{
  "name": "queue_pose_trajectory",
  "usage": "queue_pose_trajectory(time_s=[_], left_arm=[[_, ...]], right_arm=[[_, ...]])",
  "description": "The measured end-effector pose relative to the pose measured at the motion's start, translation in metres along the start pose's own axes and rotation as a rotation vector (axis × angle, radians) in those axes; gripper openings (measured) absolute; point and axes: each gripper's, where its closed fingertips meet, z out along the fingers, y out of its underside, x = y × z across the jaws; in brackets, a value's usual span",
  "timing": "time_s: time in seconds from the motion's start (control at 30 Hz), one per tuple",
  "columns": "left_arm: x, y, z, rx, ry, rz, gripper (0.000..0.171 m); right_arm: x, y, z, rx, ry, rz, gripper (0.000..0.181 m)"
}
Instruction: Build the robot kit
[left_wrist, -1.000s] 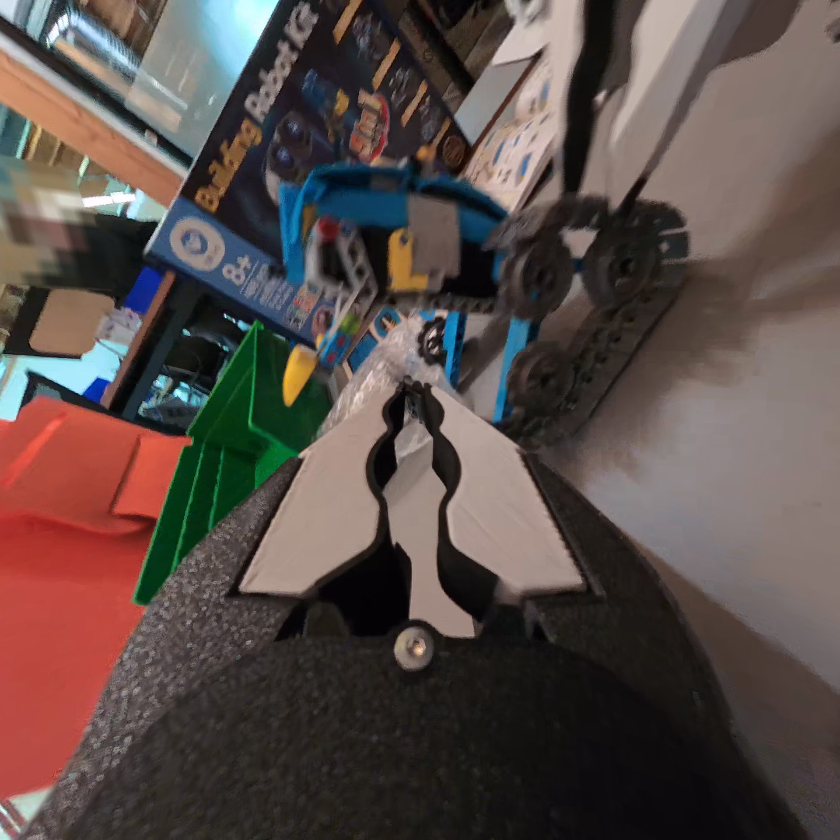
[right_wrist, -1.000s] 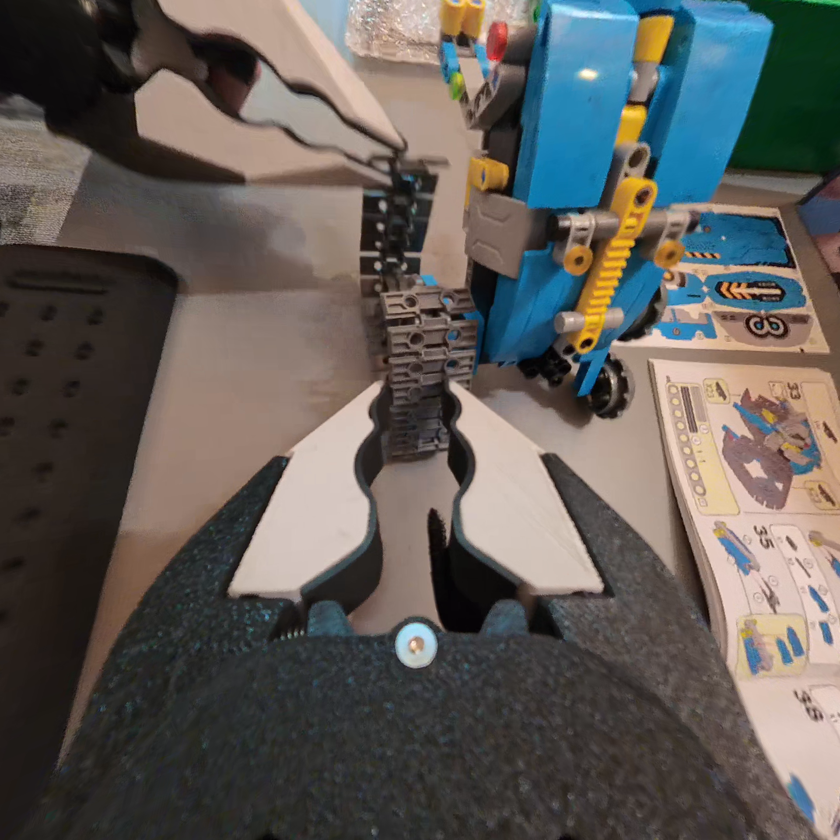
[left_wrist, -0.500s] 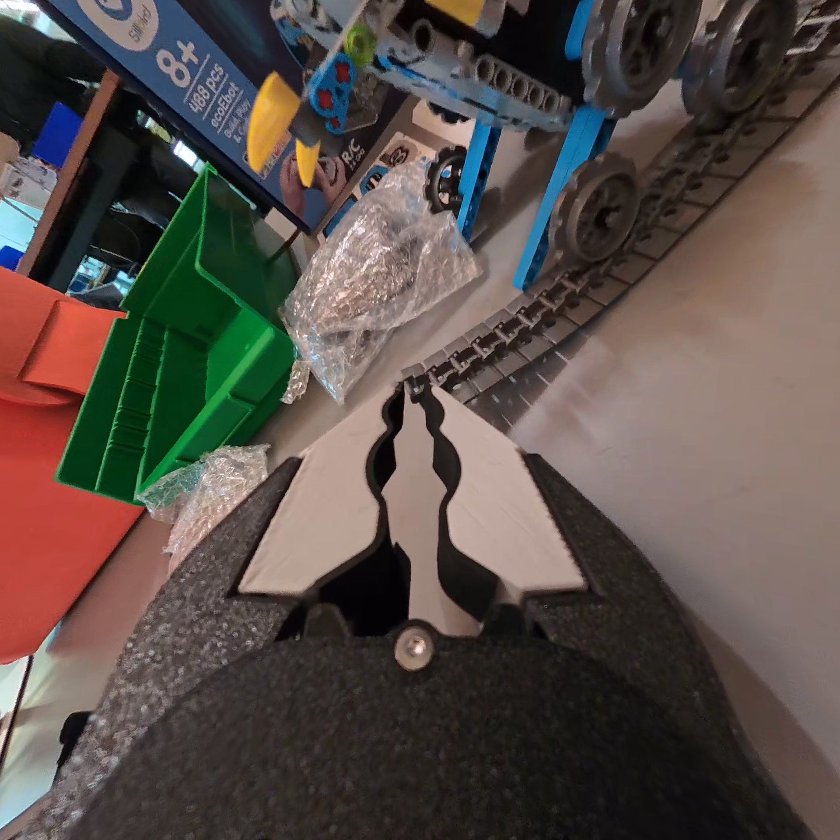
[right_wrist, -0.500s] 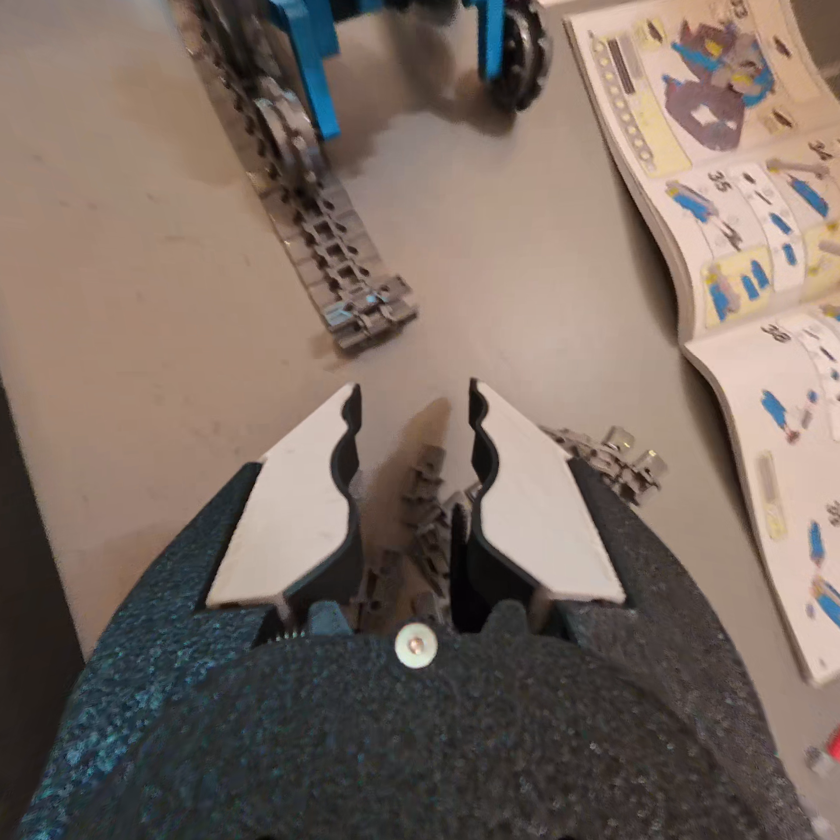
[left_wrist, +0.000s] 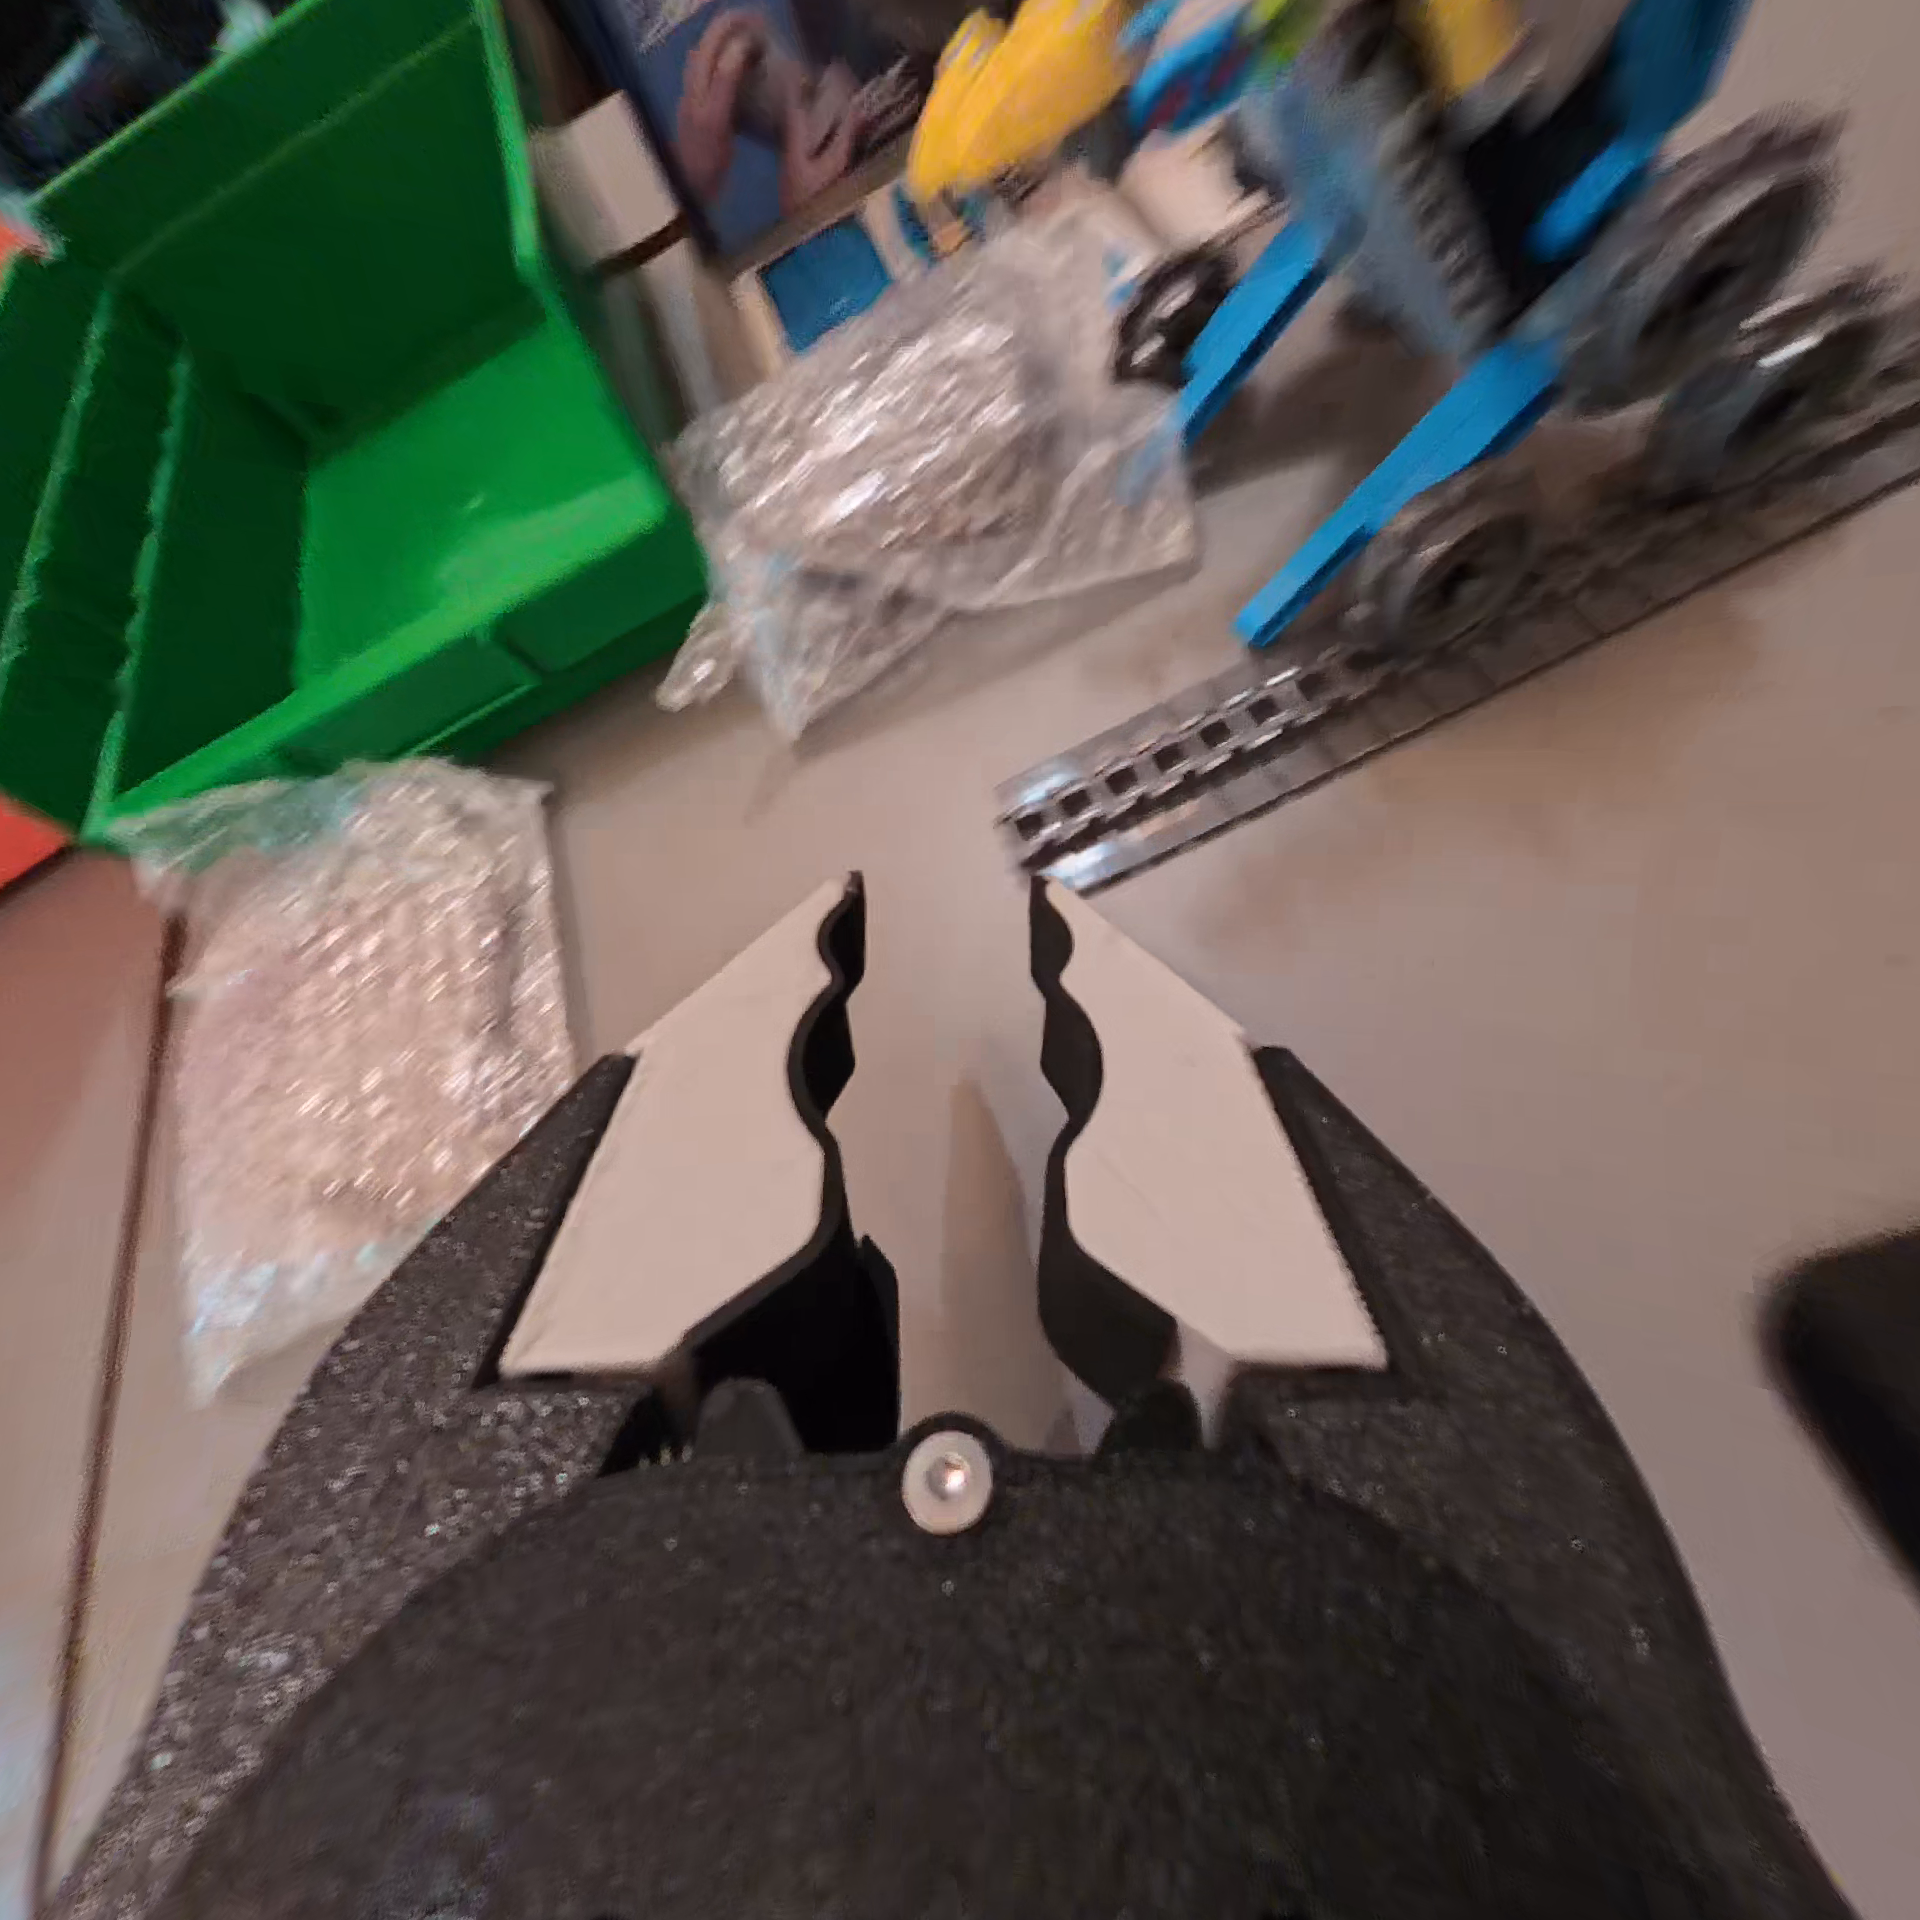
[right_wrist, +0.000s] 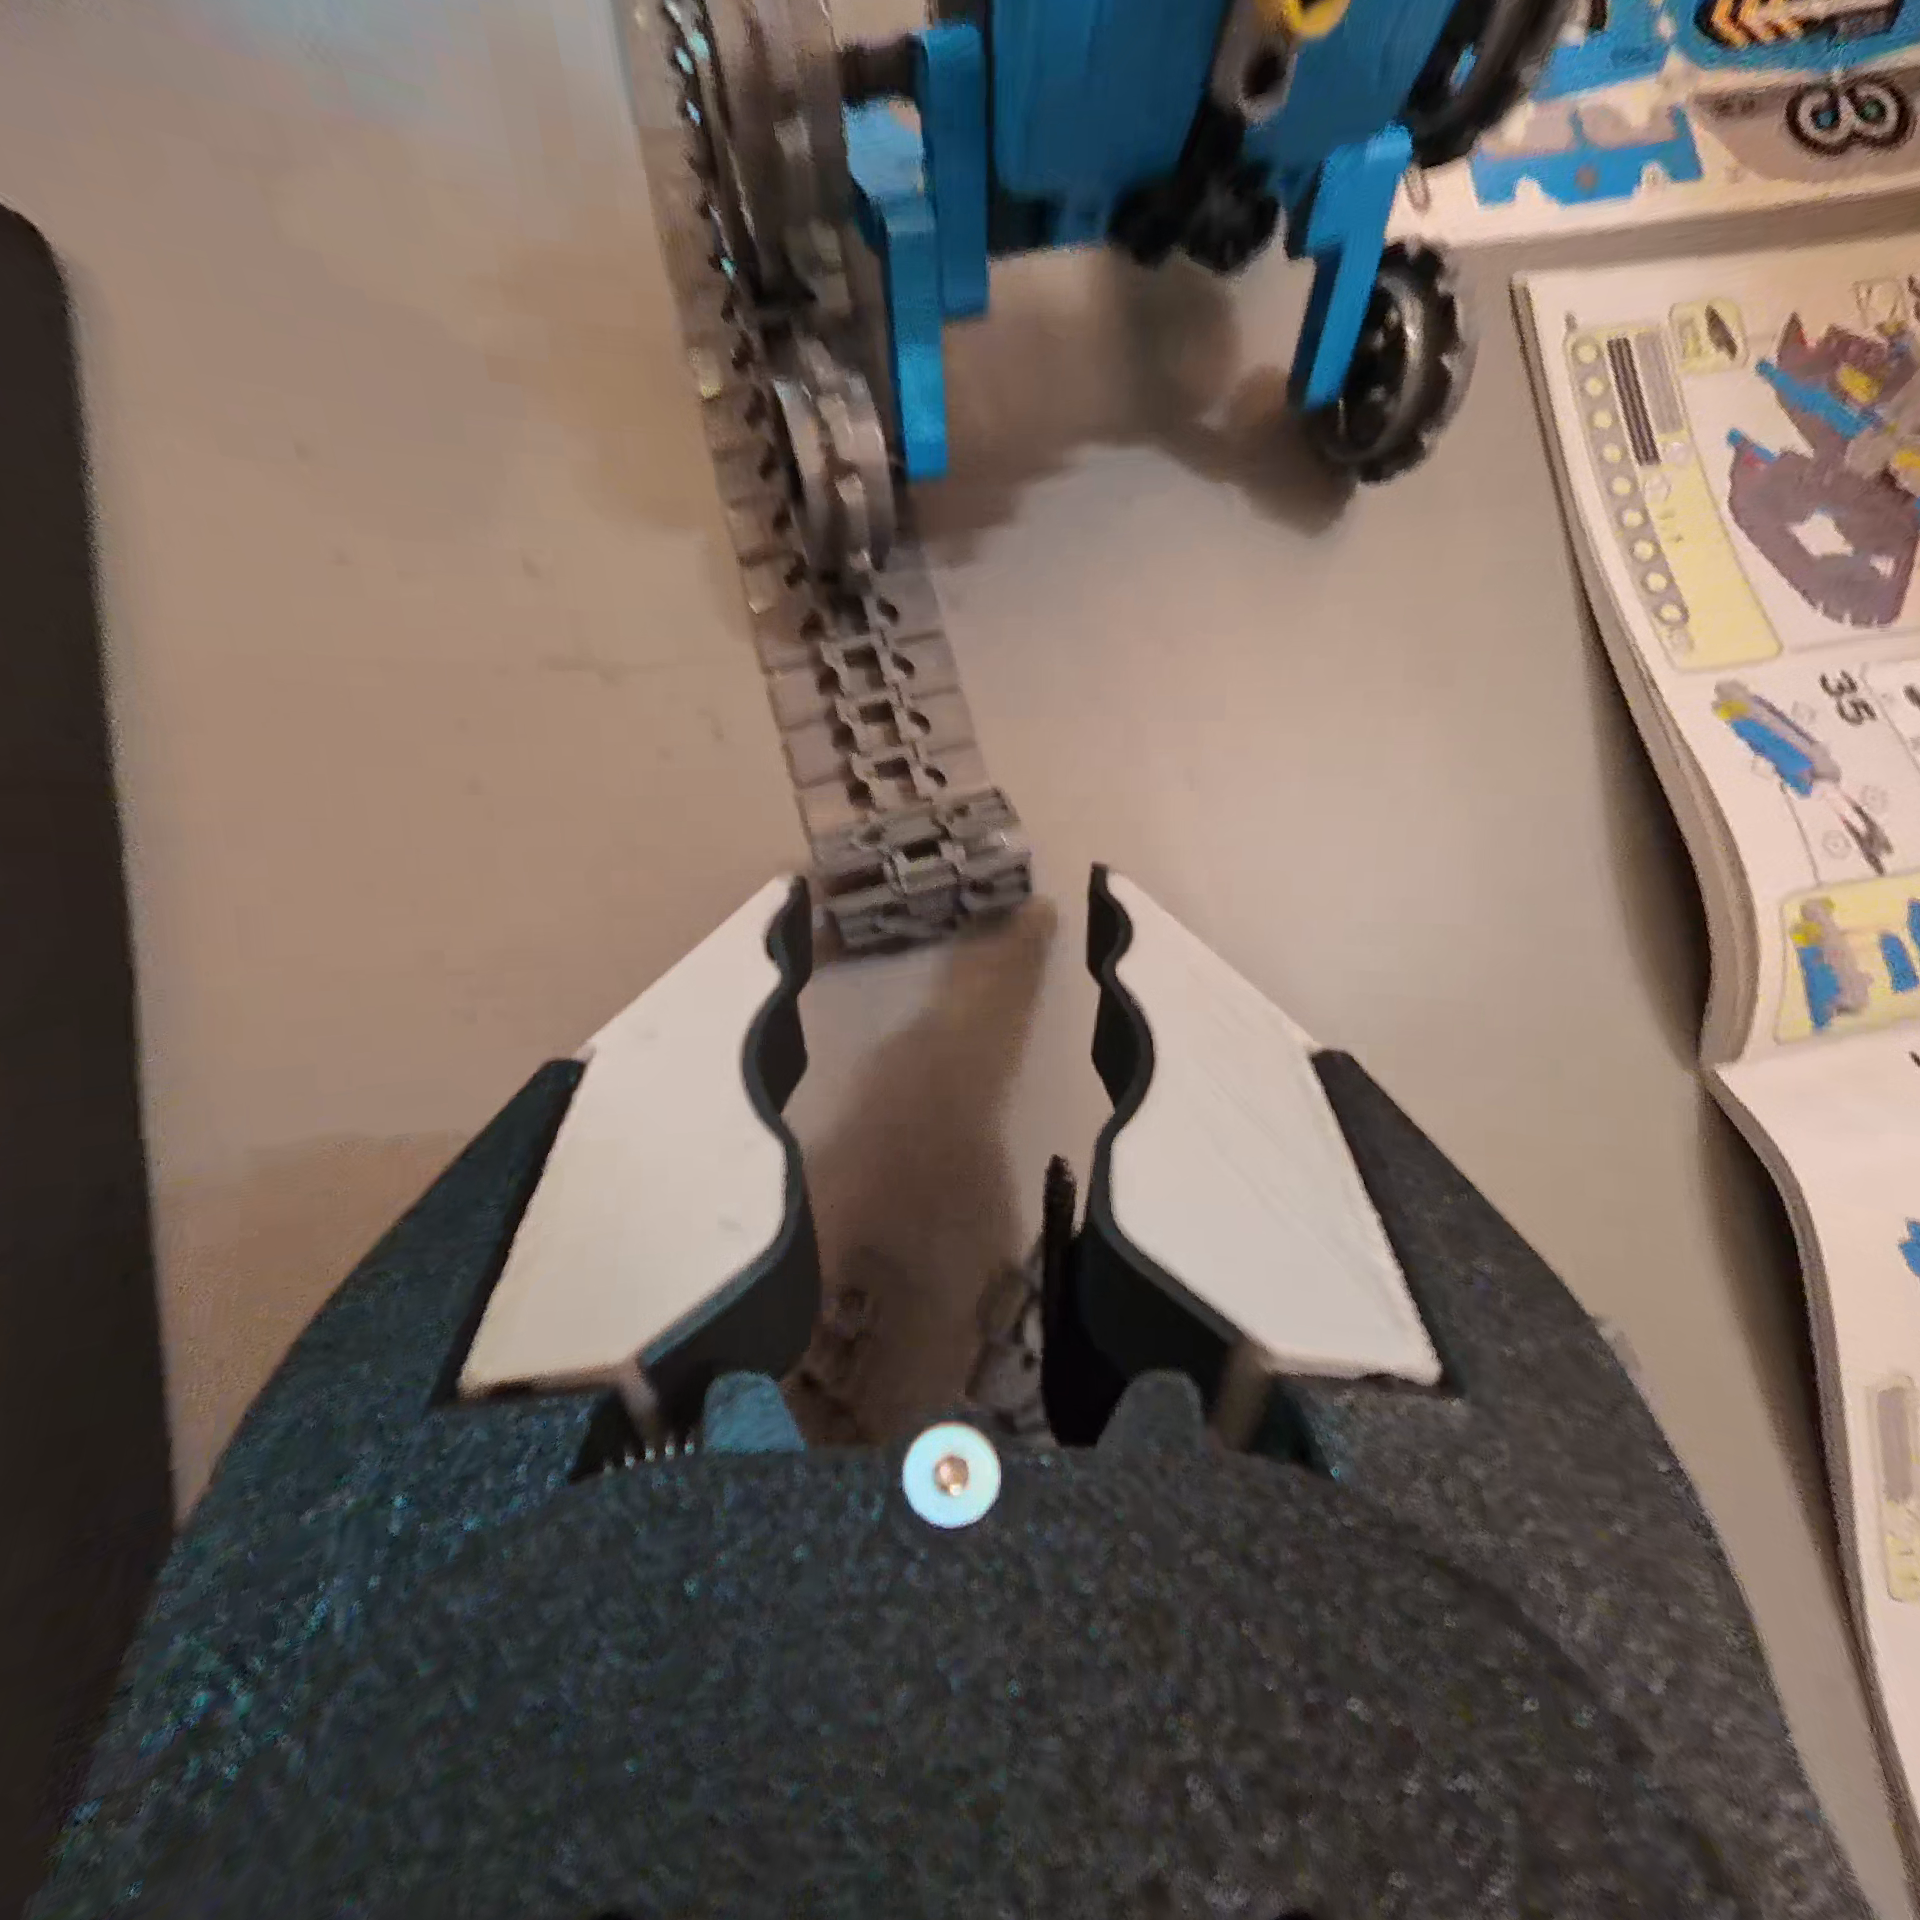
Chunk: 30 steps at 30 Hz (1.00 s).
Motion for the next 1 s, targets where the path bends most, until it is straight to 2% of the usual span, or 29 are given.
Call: queue_pose_trajectory(time_s=[0.17, 0.27, 0.37, 0.43, 0.53, 0.67, 0.8, 0.87, 1.0], left_arm=[[0.060, -0.042, -0.002, 0.127, 0.327, 0.043, 0.031], [0.073, -0.052, 0.011, 0.137, 0.417, 0.065, 0.031], [0.081, -0.060, 0.023, 0.128, 0.498, 0.026, 0.033], [0.085, -0.061, 0.028, 0.118, 0.514, 0.023, 0.035], [0.095, -0.063, 0.031, 0.124, 0.538, 0.023, 0.035], [0.099, -0.051, 0.043, 0.064, 0.490, 0.067, 0.031], [0.104, -0.043, 0.053, 0.036, 0.442, 0.118, 0.025], [0.107, -0.043, 0.052, 0.038, 0.437, 0.105, 0.024], [0.110, -0.041, 0.049, 0.028, 0.408, 0.081, 0.024]], right_arm=[[0.021, 0.026, -0.029, 0.029, 0.049, 0.120, 0.048], [0.018, 0.025, -0.044, 0.096, 0.012, 0.187, 0.044], [0.011, 0.012, -0.043, 0.159, 0.002, 0.182, 0.043], [0.005, 0.000, -0.034, 0.208, -0.018, 0.186, 0.042], [0.003, 0.005, -0.018, 0.120, 0.009, 0.149, 0.046], [-0.004, 0.001, -0.013, 0.126, 0.009, 0.116, 0.038], [0.001, 0.015, -0.001, 0.035, 0.092, 0.040, 0.038], [0.005, 0.017, -0.003, 0.038, 0.114, 0.027, 0.031], [0.006, 0.022, -0.005, 0.044, 0.068, 0.095, 0.032]])
